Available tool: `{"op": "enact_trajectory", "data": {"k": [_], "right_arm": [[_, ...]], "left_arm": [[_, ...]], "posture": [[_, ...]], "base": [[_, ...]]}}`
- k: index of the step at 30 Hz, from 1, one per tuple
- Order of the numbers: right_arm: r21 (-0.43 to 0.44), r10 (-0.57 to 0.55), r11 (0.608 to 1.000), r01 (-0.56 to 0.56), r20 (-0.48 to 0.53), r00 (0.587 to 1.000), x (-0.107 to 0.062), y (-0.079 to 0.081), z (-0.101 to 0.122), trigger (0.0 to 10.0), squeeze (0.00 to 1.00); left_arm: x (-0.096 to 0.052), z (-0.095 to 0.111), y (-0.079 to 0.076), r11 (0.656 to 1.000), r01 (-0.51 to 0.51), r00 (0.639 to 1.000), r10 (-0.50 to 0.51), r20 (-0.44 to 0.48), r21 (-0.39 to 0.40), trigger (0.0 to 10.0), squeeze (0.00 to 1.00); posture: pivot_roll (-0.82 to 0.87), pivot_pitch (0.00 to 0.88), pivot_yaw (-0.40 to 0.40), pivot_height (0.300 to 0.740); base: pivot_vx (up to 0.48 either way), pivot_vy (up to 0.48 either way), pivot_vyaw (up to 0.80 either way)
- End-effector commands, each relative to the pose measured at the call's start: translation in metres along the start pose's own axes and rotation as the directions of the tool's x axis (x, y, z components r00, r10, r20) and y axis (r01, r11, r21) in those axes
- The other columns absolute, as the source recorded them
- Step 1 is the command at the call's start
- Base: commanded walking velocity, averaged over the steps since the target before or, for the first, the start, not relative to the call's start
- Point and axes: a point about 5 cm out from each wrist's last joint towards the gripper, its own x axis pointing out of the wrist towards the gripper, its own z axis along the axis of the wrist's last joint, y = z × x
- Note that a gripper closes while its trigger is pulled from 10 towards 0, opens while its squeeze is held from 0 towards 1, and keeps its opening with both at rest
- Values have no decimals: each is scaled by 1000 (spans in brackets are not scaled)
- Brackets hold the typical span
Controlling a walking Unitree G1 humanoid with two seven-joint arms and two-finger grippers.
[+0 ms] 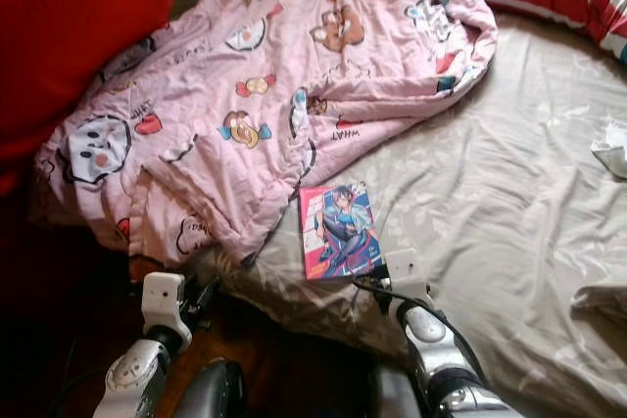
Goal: Clean up the room
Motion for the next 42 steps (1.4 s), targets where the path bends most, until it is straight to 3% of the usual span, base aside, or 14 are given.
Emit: {"op": "enact_trajectory", "data": {"k": [1, 18, 36, 42], "right_arm": [[4, 10, 1000, -10, -37, 999, -2, 4, -10, 0, 0], [47, 37, 998, -36, -31, 999, -2, 15, -10, 0, 0], [87, 11, 996, -6, -55, 998, -5, 13, -22, 0, 0], [123, -27, 992, 28, -10, 1000, -7, 11, -20, 0, 0]], "left_arm": [[-9, -11, 4, 1000, -14, 999, 13, -51, -10, 10000, 0], [-8, -8, 4, 1000, -16, 998, 16, -68, -5, 10000, 0], [-2, -7, 2, 1000, -18, 997, 18, -80, -4, 10000, 0], [-2, -7, 3, 1000, -22, 997, 22, -80, -4, 10000, 0]], "posture": [[8, 352, 50, 611], [12, 347, 55, 611], [-1, 316, 54, 611], [-6, 303, 51, 611]], "base": [[0, 0, 0], [0, 0, 0], [0, 0, 0], [0, 0, 0]]}}
